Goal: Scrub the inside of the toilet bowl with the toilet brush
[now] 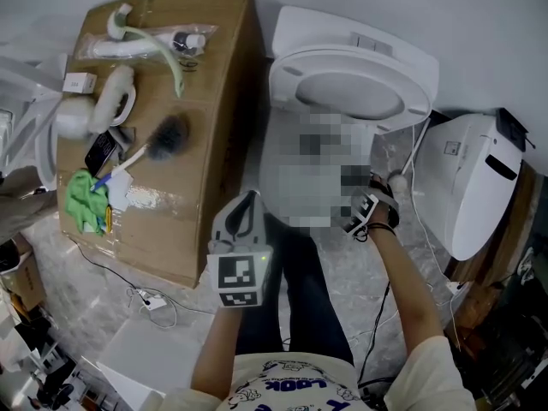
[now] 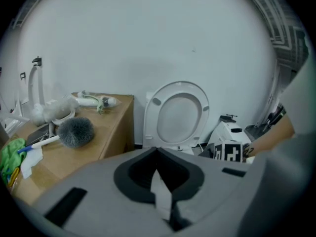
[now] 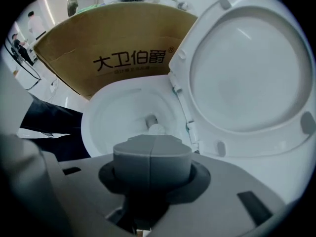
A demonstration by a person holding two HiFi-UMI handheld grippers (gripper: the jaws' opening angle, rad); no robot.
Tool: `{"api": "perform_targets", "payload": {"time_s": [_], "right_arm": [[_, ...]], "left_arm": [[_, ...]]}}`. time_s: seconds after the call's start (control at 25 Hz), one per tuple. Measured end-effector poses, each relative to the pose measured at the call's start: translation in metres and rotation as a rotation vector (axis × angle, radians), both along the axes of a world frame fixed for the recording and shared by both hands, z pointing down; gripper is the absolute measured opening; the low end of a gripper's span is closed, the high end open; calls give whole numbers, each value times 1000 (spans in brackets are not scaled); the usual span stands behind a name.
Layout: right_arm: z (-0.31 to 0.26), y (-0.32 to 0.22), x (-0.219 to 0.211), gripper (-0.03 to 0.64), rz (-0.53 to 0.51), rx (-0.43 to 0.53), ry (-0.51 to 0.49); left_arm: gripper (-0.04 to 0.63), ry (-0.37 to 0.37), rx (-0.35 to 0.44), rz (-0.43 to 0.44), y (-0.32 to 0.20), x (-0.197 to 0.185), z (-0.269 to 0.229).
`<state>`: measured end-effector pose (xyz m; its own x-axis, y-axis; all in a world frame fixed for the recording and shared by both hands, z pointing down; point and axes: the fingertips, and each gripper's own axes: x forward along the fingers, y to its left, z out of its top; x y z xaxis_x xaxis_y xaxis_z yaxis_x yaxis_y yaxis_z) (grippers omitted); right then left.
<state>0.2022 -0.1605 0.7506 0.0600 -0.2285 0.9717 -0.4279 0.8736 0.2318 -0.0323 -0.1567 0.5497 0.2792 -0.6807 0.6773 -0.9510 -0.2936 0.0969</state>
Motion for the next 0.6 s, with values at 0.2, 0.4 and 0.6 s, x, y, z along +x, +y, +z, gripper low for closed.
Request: {"api": "perform_targets", "payload": {"time_s": [0.2, 0.4, 0.6], "right_arm": [[-5, -8, -6, 161, -37, 52, 11], [8, 3, -4, 161, -3, 2, 25], [16, 28, -13, 161, -35, -84, 16]], "left_arm": [[2, -2, 4, -4, 0, -4, -1], [2, -6, 14, 0, -2, -5, -2], [2, -10, 11, 0, -1, -10, -1]]}}
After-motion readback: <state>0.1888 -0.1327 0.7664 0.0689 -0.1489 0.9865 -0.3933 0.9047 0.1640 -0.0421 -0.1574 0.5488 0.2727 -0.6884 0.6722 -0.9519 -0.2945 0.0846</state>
